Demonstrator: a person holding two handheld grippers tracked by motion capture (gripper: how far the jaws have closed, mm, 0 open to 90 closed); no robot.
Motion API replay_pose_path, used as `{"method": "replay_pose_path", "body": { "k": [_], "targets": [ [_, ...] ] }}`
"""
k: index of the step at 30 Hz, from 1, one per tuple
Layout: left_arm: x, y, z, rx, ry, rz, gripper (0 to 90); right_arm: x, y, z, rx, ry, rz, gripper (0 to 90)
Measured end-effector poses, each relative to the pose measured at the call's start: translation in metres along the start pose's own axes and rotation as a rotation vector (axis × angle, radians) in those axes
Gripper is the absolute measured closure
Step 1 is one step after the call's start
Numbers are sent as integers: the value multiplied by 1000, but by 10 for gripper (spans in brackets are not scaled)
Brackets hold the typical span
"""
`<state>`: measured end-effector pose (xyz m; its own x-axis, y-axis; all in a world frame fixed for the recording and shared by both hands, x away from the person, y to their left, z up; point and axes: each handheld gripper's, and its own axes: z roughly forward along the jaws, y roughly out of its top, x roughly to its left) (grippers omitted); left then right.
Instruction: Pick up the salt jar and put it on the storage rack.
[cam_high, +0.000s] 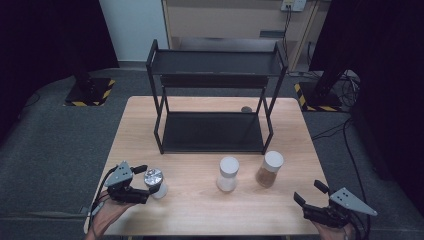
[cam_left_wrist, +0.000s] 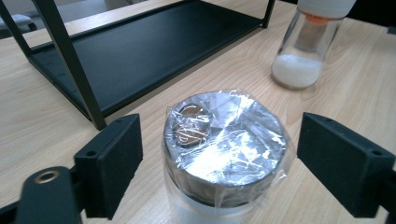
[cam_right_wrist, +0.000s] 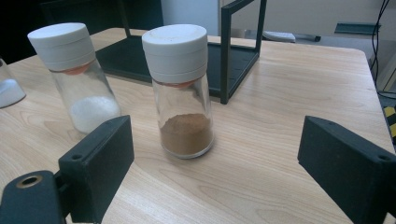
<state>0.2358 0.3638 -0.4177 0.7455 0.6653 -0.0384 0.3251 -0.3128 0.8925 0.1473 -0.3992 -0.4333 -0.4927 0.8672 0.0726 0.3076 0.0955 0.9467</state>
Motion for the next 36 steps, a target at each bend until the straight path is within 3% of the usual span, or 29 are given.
{"method": "replay_pose_path", "body": {
  "k": [10, 21, 28, 36],
  "targets": [
    [4, 1, 5, 9, -21, 12, 318, 0, 0, 0, -3, -2, 3, 110],
    [-2, 1, 9, -4, 1, 32, 340, 0, 0, 0, -3, 0, 3, 111],
    [-1, 13, 18, -2, -14, 47, 340, 0, 0, 0, -2, 0, 3, 111],
    [0, 38, 32, -14, -41, 69, 340, -1, -1, 0, -2, 4, 6, 111]
  ]
}}
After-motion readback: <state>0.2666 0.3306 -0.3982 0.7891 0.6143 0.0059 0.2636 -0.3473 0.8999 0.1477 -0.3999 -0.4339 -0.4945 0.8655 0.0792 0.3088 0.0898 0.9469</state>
